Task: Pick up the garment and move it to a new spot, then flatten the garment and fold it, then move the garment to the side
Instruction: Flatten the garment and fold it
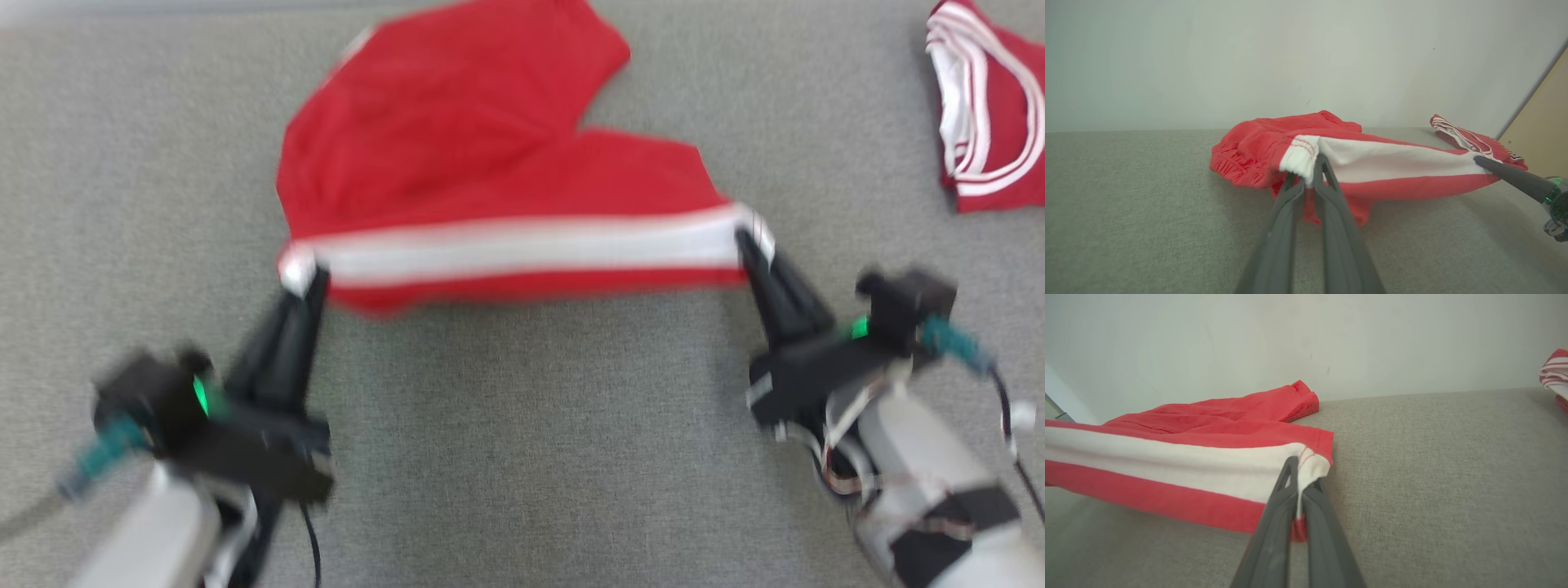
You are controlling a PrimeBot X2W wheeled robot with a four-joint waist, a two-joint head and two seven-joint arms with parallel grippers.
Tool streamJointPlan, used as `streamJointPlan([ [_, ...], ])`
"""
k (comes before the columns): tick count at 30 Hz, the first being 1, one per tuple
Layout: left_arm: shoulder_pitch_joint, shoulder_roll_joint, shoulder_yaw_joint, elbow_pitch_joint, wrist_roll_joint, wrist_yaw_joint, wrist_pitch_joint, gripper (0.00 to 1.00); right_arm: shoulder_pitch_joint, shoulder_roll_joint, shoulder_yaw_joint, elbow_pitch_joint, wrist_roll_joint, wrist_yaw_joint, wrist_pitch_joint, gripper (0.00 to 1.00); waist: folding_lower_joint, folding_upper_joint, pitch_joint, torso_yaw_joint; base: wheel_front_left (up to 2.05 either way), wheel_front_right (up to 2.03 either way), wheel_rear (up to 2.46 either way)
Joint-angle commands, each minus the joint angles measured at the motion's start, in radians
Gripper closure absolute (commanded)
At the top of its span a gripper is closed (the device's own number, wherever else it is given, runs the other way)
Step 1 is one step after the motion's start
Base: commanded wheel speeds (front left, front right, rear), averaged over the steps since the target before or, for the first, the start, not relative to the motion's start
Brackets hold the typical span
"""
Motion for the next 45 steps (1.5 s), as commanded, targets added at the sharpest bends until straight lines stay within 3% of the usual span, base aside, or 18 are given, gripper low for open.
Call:
streamJointPlan([
  [1,0.040,-0.007,0.005,0.000,0.019,-0.009,-0.003,1.00,0.035,0.007,-0.016,-0.013,-0.007,-0.003,0.002,1.00,0.0003,0.0002,-0.036,0.001,0.00,0.00,0.00],
  [15,0.388,-0.143,0.071,0.071,0.166,-0.068,-0.003,1.00,0.506,0.073,-0.207,-0.203,-0.129,-0.003,0.112,1.00,0.0003,0.0002,-0.155,0.020,0.00,0.00,0.00],
  [25,0.472,-0.192,0.118,0.065,0.215,-0.085,-0.003,1.00,0.698,0.123,-0.298,-0.332,-0.148,-0.003,0.184,1.00,0.0003,0.0002,-0.187,0.045,0.00,0.00,0.00],
  [29,0.460,-0.207,0.121,0.045,0.235,-0.083,-0.003,1.00,0.689,0.132,-0.318,-0.373,-0.153,-0.003,0.199,1.00,0.0003,0.0002,-0.198,0.052,0.00,0.00,0.00],
  [37,0.359,-0.209,0.067,-0.003,0.253,-0.084,-0.003,1.00,0.559,0.085,-0.335,-0.423,-0.173,-0.003,0.239,1.00,0.0003,0.0002,-0.198,0.098,0.00,0.00,0.00],
  [45,0.175,-0.230,0.065,0.061,0.216,-0.084,-0.003,1.00,0.294,0.039,-0.283,-0.318,-0.171,-0.003,0.297,1.00,0.0003,0.0002,-0.142,0.144,0.00,0.00,0.00],
])
